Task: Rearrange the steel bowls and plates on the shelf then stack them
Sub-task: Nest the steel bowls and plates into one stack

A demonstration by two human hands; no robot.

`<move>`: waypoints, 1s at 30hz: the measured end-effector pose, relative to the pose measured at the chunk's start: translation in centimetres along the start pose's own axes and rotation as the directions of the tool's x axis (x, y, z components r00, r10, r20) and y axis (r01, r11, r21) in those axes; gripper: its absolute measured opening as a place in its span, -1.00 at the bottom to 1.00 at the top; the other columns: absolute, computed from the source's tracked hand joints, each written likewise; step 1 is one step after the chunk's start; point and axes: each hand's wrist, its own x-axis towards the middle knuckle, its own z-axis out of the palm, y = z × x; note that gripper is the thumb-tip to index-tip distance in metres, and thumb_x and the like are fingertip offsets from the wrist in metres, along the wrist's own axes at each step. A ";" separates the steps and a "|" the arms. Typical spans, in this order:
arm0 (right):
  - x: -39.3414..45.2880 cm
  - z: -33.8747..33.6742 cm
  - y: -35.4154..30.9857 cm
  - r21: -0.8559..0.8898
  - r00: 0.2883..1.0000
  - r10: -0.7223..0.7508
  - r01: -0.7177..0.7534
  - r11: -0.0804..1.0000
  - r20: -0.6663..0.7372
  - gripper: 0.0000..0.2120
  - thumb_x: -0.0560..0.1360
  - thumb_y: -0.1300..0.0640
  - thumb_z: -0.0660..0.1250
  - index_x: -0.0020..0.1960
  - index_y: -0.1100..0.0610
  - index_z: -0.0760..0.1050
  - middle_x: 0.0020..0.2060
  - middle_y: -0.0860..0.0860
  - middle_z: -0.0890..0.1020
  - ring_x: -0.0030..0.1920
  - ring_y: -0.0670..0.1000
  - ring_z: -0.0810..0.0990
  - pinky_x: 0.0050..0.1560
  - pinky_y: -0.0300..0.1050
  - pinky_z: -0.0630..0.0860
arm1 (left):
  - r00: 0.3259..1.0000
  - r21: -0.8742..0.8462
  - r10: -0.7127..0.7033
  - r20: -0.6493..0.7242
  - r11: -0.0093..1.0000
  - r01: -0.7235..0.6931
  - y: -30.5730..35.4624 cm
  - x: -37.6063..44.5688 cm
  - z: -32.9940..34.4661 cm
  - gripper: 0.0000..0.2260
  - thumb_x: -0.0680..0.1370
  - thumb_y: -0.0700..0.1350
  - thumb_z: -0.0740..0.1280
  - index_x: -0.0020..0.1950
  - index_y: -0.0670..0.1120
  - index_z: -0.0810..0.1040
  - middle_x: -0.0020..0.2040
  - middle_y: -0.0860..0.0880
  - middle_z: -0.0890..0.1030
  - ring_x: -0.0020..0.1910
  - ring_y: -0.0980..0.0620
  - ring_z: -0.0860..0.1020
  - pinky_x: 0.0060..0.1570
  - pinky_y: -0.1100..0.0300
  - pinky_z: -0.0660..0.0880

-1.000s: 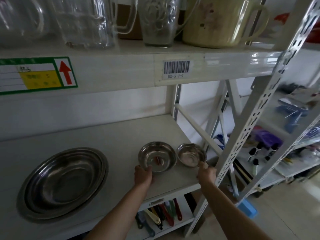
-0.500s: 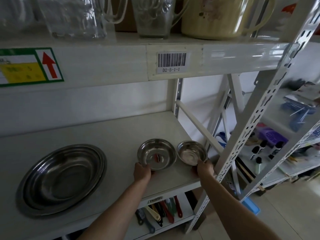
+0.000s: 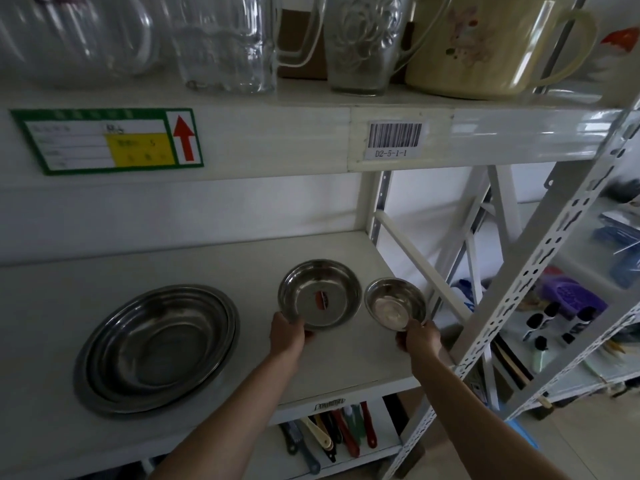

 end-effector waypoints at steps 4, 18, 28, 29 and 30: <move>-1.7 1.5 -1.3 -0.022 0.997 -0.079 0.079 0.997 0.027 -0.90 0.61 0.24 0.17 0.04 0.20 0.45 -0.30 0.13 0.57 -0.30 0.06 0.57 -0.22 -0.03 0.56 | 0.999 -0.083 0.047 -0.021 0.995 -0.049 1.8 0.0 -1.8 -0.80 0.53 -0.27 0.34 0.12 -0.31 0.48 0.01 -0.32 0.58 -0.27 -0.05 0.58 -0.48 0.28 0.57; -7.0 10.5 -5.2 0.002 0.961 -0.174 0.178 0.984 0.217 -0.77 0.56 0.24 0.18 0.14 0.30 0.50 -0.25 0.24 0.63 -0.35 0.12 0.58 -0.35 -0.06 0.56 | 0.978 -0.192 0.112 -0.178 0.970 -0.146 6.8 -0.3 -12.5 -0.85 0.59 -0.32 0.22 -0.09 -0.10 0.50 -0.02 -0.20 0.57 -0.10 -0.10 0.57 -0.36 0.21 0.59; -12.9 17.2 -6.8 0.050 0.904 -0.216 0.213 0.976 0.370 -0.79 0.53 0.25 0.17 0.05 0.33 0.51 -0.32 0.23 0.58 -0.43 0.09 0.52 -0.44 -0.15 0.51 | 0.949 -0.150 0.115 -0.294 0.975 -0.165 7.4 -0.4 -21.9 -0.86 0.57 -0.28 0.25 -0.05 -0.08 0.54 -0.05 -0.21 0.61 -0.16 -0.09 0.58 -0.09 -0.02 0.60; -13.5 17.8 -6.9 0.049 0.896 -0.217 0.215 0.975 0.388 -0.79 0.54 0.25 0.17 0.05 0.33 0.51 -0.32 0.22 0.58 -0.44 0.09 0.52 -0.43 -0.14 0.51 | 0.946 -0.125 0.112 -0.304 0.980 -0.156 7.3 -0.4 -22.6 -0.86 0.57 -0.27 0.25 -0.10 -0.07 0.53 -0.07 -0.21 0.61 -0.12 -0.14 0.58 -0.02 -0.10 0.60; -14.1 18.3 -6.9 0.049 0.887 -0.218 0.217 0.975 0.406 -0.80 0.55 0.25 0.16 0.04 0.31 0.51 -0.32 0.21 0.58 -0.43 0.09 0.52 -0.43 -0.14 0.52 | 0.944 -0.080 0.107 -0.313 0.987 -0.138 7.2 -0.5 -23.3 -0.85 0.57 -0.27 0.26 -0.14 -0.06 0.52 -0.08 -0.22 0.61 -0.08 -0.19 0.59 0.04 -0.17 0.58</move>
